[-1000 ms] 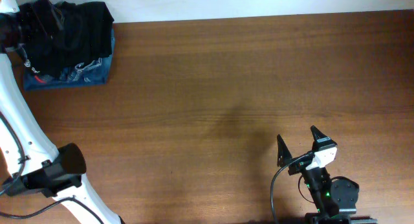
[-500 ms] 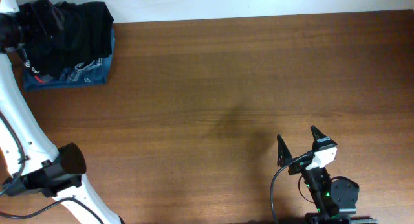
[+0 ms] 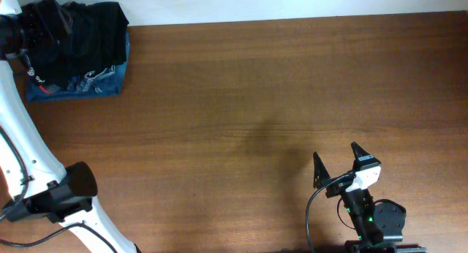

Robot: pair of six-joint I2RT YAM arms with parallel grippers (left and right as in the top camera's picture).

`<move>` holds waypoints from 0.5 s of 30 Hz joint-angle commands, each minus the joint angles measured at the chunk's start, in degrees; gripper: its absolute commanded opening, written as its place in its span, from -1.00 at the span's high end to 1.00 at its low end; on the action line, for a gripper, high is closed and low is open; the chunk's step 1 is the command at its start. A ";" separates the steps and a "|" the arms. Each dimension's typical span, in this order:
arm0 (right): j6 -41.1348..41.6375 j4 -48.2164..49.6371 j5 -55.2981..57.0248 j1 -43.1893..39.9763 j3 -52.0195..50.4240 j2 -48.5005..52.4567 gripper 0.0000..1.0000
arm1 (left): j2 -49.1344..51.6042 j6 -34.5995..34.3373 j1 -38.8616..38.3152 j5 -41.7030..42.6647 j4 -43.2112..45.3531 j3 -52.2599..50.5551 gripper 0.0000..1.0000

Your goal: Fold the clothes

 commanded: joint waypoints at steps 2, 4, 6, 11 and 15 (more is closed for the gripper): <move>0.44 -0.39 0.50 -0.33 -0.26 -0.33 -0.97 | 0.37 0.28 0.31 0.61 -0.04 0.07 -0.98; 0.44 -0.39 0.50 -0.33 -0.26 -0.33 -0.97 | 0.37 0.28 -0.09 0.61 -0.04 0.07 -0.98; 0.42 -0.39 0.50 -0.33 -0.26 -0.33 -0.97 | 0.33 0.28 -0.92 0.61 -0.04 0.07 -0.98; 0.42 -0.39 0.50 -0.33 -0.26 -0.33 -0.97 | -0.57 0.28 -6.78 0.61 -0.04 0.07 -0.98; 0.44 -0.39 0.50 -0.33 -0.26 -0.33 -0.97 | -2.19 0.28 -12.15 0.61 -0.04 0.07 -0.98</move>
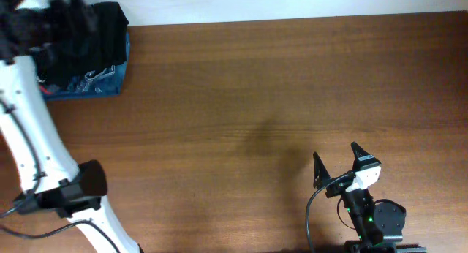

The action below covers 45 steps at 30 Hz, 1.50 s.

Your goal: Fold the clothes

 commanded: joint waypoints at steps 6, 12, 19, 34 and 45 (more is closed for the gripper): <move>0.42 -0.37 0.50 -0.33 -0.26 -0.33 -0.97 | -8.37 0.28 -9.73 0.63 -0.02 -2.97 -0.98; 0.44 -0.37 0.50 -0.33 -0.26 -0.33 -0.97 | -16.13 0.31 -9.55 -6.60 0.17 -15.89 -0.98; 0.44 -0.37 0.50 -0.33 -0.26 -0.33 -0.97 | -29.44 3.37 -10.05 -7.39 15.98 -41.86 -0.98; 0.42 -0.37 0.50 -0.33 -0.26 -0.33 -0.97 | -69.79 3.34 -10.05 -3.45 64.85 -114.90 -0.98; 0.42 -0.37 0.50 -0.33 -0.26 -0.33 -0.97 | -97.48 3.32 -10.03 0.37 89.50 -150.77 -0.98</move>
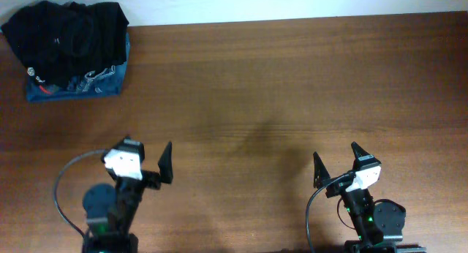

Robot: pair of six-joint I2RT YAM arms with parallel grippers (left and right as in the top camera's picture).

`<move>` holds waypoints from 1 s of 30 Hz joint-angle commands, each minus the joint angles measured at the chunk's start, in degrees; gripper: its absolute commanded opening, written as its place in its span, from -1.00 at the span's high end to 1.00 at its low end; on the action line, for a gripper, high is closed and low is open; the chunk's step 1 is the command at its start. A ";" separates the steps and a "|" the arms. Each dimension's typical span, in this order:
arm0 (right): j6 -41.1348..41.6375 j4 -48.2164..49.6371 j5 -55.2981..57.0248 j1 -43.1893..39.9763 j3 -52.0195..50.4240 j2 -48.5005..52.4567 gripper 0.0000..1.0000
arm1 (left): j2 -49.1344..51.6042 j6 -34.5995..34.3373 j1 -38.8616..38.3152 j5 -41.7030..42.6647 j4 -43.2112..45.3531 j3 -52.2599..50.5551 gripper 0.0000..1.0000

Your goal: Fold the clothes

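A pile of folded clothes lies at the far left corner of the table: a black garment (69, 34) on top of a blue one (80, 86). My left gripper (148, 145) is open and holds nothing. It sits near the front edge, well away from the pile. My right gripper (335, 152) is open too, at the front right, with nothing between its fingers.
The brown wooden table (278, 85) runs across the whole view, with its far edge against a white wall (292, 3). Both arm bases stand at the front edge.
My left arm was stretched out to the far left corner over the clothes pile. It is now drawn back to the front edge, gripper open, and the whole pile shows. The right arm has not moved.
My left gripper was first at the black garment on the pile in the far left corner. It was then still over the pile, a little further right. Now it rests at the front, and the pile lies alone. The right gripper stayed open and in place throughout.
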 commanded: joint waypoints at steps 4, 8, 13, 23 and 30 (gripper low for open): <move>0.42 -0.28 0.28 -0.33 -0.26 -0.37 -0.97 | -11.85 0.66 -0.20 1.51 5.88 -10.38 -0.98; 0.42 -0.28 0.28 -0.33 -0.26 -0.37 -0.97 | -17.18 0.66 -0.17 1.36 5.46 -12.55 -0.98; 0.42 -0.28 0.28 -0.33 -0.26 -0.37 -0.97 | -22.93 0.68 -0.17 1.33 2.03 -13.07 -0.98; 0.42 -0.28 0.28 -0.33 -0.26 -0.37 -0.98 | -28.28 0.68 0.20 -1.14 -6.08 -13.07 -0.98; 0.42 -0.28 0.28 -0.33 -0.26 -0.37 -0.97 | -28.28 0.66 0.20 -2.78 -7.30 -13.07 -0.98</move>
